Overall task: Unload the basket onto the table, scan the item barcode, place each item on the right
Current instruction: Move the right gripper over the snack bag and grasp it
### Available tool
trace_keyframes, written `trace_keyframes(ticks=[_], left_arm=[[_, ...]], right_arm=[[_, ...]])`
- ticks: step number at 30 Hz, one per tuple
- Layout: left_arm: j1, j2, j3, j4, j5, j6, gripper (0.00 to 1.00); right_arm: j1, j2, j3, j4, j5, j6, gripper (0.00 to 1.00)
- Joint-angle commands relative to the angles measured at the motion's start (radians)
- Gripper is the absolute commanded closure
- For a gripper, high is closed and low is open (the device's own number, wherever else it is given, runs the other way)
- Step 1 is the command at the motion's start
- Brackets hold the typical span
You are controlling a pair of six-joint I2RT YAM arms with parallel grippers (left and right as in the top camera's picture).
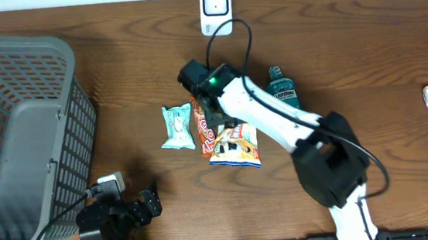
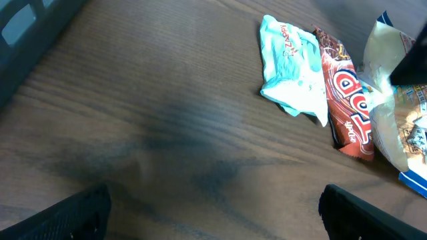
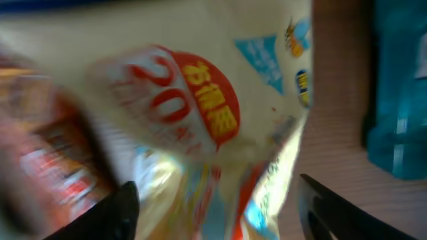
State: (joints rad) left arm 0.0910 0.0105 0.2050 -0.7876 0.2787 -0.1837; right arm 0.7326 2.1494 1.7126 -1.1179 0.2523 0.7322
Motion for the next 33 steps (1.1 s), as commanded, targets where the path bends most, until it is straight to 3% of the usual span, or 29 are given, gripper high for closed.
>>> trace_keyframes(ticks=[1, 3, 6, 10, 12, 13, 17, 23, 30, 33], left_arm=[[0.004, -0.002, -0.003, -0.072, 0.0, -0.002, 0.02], [0.004, -0.002, -0.003, -0.072, 0.0, -0.002, 0.02], [0.004, -0.002, -0.003, -0.072, 0.0, -0.002, 0.02], [0.004, -0.002, -0.003, -0.072, 0.0, -0.002, 0.02], [0.004, -0.002, -0.003, -0.072, 0.0, -0.002, 0.02], [0.004, -0.002, -0.003, -0.072, 0.0, -0.002, 0.02], [0.004, -0.002, -0.003, -0.072, 0.0, -0.002, 0.02], [0.004, -0.002, -0.003, -0.072, 0.0, -0.002, 0.02], [0.004, -0.002, -0.003, -0.072, 0.0, -0.002, 0.02], [0.004, -0.002, -0.003, -0.072, 0.0, -0.002, 0.02]], right_arm=[[0.001, 0.095, -0.016, -0.027, 0.033, 0.039, 0.43], [0.001, 0.122, -0.016, -0.053, 0.033, 0.038, 0.6], [-0.002, 0.129, -0.015, -0.085, 0.034, 0.037, 0.99], [-0.035, 0.071, 0.077, -0.171, 0.014, 0.011, 0.99], [-0.091, -0.002, 0.174, -0.187, -0.233, -0.279, 0.99], [-0.134, -0.047, 0.205, -0.188, -0.446, -0.473, 0.99], [-0.251, -0.12, 0.21, -0.262, -0.864, -0.809, 0.99], [-0.388, -0.121, 0.168, -0.534, -1.361, -1.318, 0.99], [-0.422, -0.121, 0.105, -0.584, -1.489, -1.512, 0.99], [-0.411, -0.121, 0.102, -0.584, -1.434, -1.736, 0.99]])
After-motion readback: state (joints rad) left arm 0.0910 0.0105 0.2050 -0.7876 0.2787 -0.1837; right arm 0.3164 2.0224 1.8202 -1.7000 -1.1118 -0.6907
